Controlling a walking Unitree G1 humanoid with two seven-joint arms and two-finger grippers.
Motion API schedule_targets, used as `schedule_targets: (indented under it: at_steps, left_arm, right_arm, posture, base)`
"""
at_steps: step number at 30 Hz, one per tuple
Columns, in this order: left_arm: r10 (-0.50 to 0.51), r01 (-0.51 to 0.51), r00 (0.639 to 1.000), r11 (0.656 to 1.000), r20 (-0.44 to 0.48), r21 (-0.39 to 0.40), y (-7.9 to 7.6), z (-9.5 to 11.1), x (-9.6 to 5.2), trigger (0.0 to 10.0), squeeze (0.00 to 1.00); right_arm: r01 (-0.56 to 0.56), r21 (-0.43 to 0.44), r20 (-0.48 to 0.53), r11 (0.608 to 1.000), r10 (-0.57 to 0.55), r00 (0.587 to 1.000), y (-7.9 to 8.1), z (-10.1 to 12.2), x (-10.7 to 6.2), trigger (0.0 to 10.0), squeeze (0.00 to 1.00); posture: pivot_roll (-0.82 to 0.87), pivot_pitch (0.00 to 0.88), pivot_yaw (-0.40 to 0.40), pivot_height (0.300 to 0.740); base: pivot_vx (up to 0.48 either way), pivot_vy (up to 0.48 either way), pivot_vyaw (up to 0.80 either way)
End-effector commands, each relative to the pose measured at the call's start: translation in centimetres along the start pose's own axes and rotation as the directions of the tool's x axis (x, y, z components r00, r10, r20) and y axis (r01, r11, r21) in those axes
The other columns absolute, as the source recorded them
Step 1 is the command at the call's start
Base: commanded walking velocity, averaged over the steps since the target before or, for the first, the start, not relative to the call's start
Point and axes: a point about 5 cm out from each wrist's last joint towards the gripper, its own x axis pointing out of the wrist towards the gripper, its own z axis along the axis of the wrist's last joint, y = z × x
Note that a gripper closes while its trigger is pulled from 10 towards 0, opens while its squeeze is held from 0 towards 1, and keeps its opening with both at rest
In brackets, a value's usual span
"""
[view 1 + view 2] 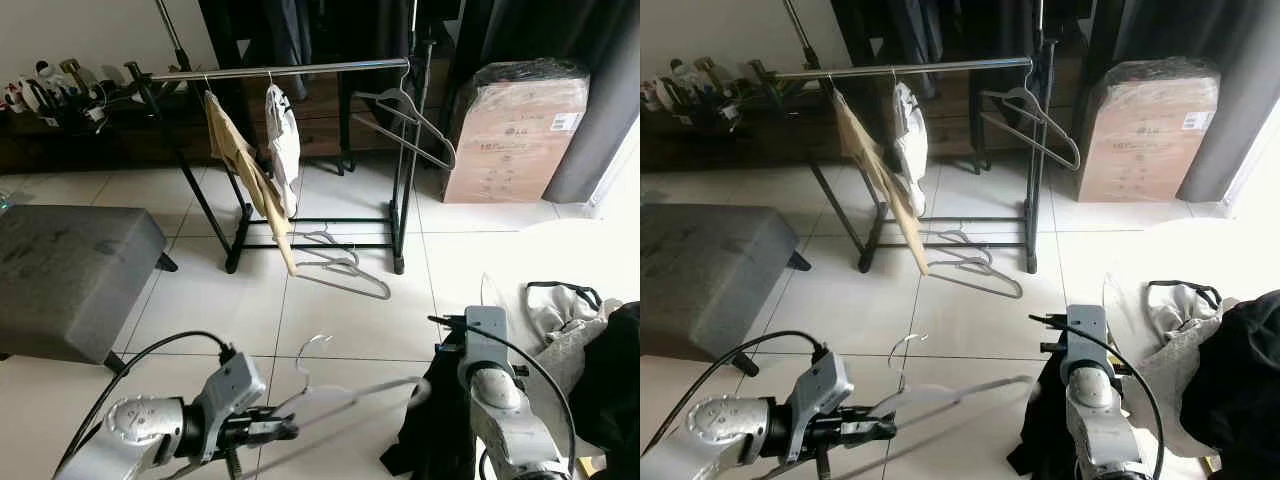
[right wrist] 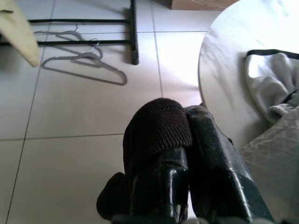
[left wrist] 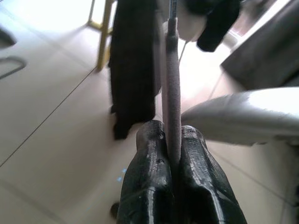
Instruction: Hang hanger
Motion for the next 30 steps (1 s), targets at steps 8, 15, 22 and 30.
schedule_targets:
  at_steps: [8,15,22,30]
  left_arm:
    - [-0.066,0.066,0.997,0.998,0.051,-0.014,-0.6,1.3,0.5,10.0,0.00]
    - [0.039,-0.038,0.997,0.999,0.072,-0.016,0.4,1.4,1.5,10.0,0.00]
    - [0.064,-0.060,0.996,0.996,0.055,-0.063,0.7,0.4,1.7,10.0,0.00]
    - [0.074,-0.065,0.993,0.993,0.091,-0.104,1.0,0.5,2.1,10.0,0.00]
  right_arm:
    - [0.062,0.033,-0.048,0.998,-0.060,0.997,-0.3,-0.3,0.2,10.0,0.00]
    - [0.068,0.092,-0.056,0.993,-0.063,0.996,-0.5,-0.1,0.3,10.0,0.00]
    - [0.032,0.189,-0.039,0.981,-0.025,0.999,-0.6,1.2,0.4,10.0,0.00]
    - [-0.027,0.206,-0.041,0.978,0.036,0.999,-0.3,1.7,-0.1,10.0,0.00]
  posture:
    - [-0.12,0.167,0.097,0.740]
    - [-0.12,0.166,0.100,0.740]
    - [-0.12,0.166,0.101,0.740]
    - [-0.13,0.167,0.101,0.740]
  base:
    - [0.000,0.000,0.00]
    - [0.000,0.000,0.00]
    - [0.000,0.000,0.00]
    - [0.000,0.000,0.00]
